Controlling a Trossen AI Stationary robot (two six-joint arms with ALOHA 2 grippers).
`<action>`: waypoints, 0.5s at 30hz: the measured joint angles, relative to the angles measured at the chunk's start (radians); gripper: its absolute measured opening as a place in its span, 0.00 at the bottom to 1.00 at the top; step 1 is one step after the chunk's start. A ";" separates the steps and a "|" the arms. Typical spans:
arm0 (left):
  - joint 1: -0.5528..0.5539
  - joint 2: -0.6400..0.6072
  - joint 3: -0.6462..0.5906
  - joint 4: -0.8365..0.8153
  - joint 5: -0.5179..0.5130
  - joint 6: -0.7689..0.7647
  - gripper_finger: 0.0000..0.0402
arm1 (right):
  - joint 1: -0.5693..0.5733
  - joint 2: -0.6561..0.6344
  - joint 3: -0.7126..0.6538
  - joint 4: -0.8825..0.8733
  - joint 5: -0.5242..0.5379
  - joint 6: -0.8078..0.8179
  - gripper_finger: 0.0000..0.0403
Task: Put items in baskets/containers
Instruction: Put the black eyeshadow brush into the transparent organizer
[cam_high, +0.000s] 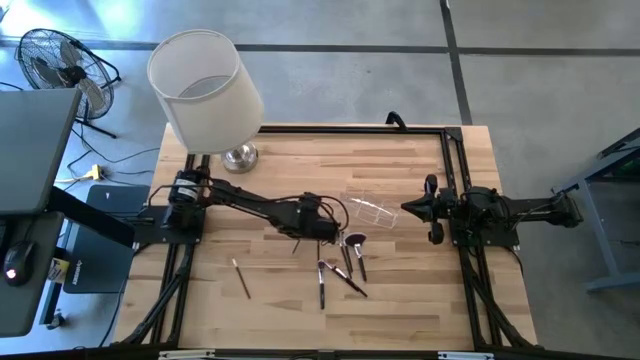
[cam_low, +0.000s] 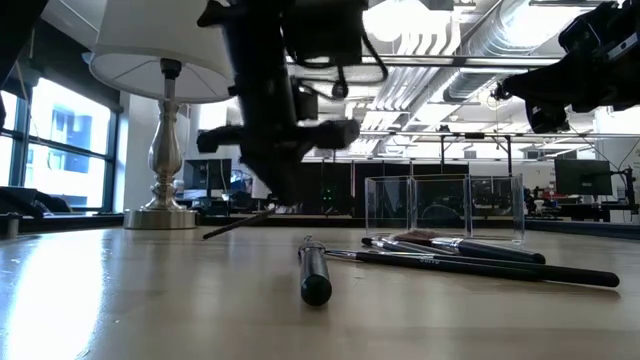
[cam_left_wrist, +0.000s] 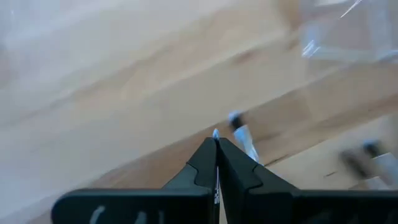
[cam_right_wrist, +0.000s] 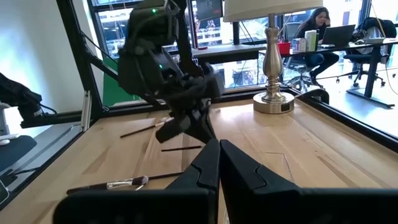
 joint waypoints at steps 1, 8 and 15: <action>-0.001 -0.002 0.003 0.011 -0.019 -0.002 0.00 | 0.000 0.000 0.000 -0.002 0.000 0.000 0.01; -0.030 -0.079 -0.010 0.022 -0.162 -0.005 0.00 | 0.000 0.001 0.000 -0.001 0.000 0.000 0.01; -0.032 -0.179 -0.125 0.304 -0.184 0.157 0.00 | 0.000 0.000 0.000 0.000 0.000 0.000 0.01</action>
